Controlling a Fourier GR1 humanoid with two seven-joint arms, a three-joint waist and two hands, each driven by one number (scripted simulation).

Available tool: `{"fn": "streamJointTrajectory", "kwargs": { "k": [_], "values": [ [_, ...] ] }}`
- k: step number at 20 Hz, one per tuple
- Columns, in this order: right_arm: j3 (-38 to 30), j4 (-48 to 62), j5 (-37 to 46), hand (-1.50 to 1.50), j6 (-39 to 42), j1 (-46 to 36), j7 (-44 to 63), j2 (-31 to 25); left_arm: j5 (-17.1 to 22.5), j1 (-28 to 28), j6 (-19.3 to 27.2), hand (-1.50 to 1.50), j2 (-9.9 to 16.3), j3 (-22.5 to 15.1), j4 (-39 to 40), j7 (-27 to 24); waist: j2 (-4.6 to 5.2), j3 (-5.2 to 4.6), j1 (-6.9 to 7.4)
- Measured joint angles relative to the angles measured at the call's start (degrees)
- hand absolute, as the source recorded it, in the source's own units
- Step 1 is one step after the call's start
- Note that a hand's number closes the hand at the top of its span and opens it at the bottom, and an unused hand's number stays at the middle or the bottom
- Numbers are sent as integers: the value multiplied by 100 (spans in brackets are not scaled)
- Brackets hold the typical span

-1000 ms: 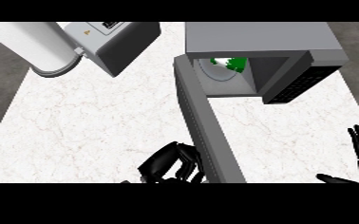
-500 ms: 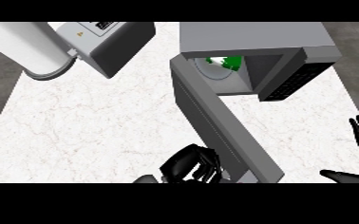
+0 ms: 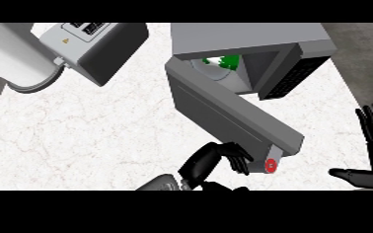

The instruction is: Pick up the milk, place it into the microwave and close the microwave

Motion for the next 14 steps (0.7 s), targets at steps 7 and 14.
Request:
{"fn": "streamJointTrajectory", "kwargs": {
  "k": [7,14],
  "values": [
    [187,-440,-153,-150,151,-131,305,-123,649,-755,571,150,66,-55,291,141,76,1,-338],
    [360,-783,-288,-150,334,-350,625,-287,1006,-1608,1002,150,10,127,450,-34,141,-2,-665]
  ]
}}
